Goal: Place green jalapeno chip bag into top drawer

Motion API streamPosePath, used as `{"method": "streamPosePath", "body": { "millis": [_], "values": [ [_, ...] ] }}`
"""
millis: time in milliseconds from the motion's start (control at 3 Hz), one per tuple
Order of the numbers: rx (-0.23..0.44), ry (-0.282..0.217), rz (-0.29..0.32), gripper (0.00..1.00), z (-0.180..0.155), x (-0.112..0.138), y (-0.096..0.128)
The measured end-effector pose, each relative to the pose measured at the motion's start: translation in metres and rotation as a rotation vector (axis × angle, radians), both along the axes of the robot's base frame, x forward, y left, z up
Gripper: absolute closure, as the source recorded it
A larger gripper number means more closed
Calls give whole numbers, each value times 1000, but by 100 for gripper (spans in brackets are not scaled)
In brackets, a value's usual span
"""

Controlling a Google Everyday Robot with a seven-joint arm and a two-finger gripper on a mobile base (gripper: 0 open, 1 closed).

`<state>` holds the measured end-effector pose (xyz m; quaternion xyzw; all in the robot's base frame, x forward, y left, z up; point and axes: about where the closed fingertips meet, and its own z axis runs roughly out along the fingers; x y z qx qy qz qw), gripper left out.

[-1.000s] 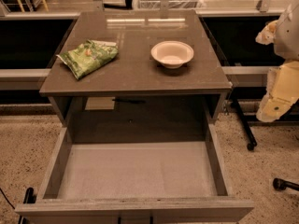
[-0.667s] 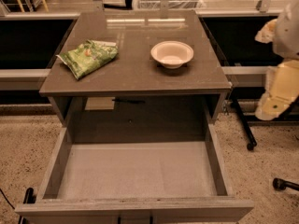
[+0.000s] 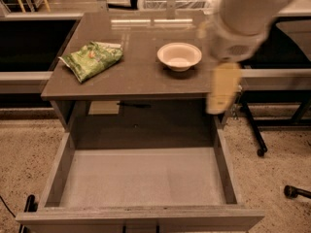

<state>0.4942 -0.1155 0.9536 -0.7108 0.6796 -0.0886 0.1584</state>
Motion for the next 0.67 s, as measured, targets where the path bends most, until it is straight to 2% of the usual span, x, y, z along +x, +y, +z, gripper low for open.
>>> {"method": "streamPosePath", "body": {
  "millis": [333,667],
  "values": [
    [-54,-10,318,0,-62,19,94],
    [-52,-16,292,0,-53,17,85]
  ]
}}
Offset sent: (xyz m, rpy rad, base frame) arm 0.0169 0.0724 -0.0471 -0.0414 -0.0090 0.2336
